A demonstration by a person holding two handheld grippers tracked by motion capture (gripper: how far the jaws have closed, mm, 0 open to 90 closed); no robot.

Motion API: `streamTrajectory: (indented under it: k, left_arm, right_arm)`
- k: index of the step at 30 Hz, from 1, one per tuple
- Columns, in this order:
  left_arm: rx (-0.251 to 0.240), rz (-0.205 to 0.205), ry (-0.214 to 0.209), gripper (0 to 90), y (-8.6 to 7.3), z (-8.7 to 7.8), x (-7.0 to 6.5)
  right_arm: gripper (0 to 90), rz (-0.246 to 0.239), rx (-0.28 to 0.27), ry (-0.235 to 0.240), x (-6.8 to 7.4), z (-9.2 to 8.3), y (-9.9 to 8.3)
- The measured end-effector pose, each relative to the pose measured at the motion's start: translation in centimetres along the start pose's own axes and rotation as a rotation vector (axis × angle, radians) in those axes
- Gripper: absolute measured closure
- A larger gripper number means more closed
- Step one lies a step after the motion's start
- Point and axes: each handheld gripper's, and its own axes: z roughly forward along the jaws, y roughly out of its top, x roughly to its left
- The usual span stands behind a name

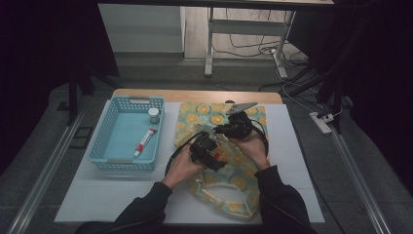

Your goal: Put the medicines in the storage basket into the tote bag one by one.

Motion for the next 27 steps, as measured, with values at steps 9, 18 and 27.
streamTrajectory:
  k: [9, 18, 27]
  left_arm:
    - [-0.047, -0.037, -0.074, 2.4, -0.7, -2.1, -0.1]
    - [-0.104, -0.079, -0.093, 0.0, -1.6, -4.0, 0.2]
    - [-0.131, -0.116, -0.098, 0.0, -3.0, -6.2, 1.7]
  right_arm:
    - [89.4, 0.0, 0.008, 0.008, 0.2, 0.0, 0.0]
    - [89.4, -0.009, 0.009, 0.012, 0.3, 0.1, 0.1]
    - [89.4, -0.009, 0.008, 0.011, 0.3, 0.0, 0.0]
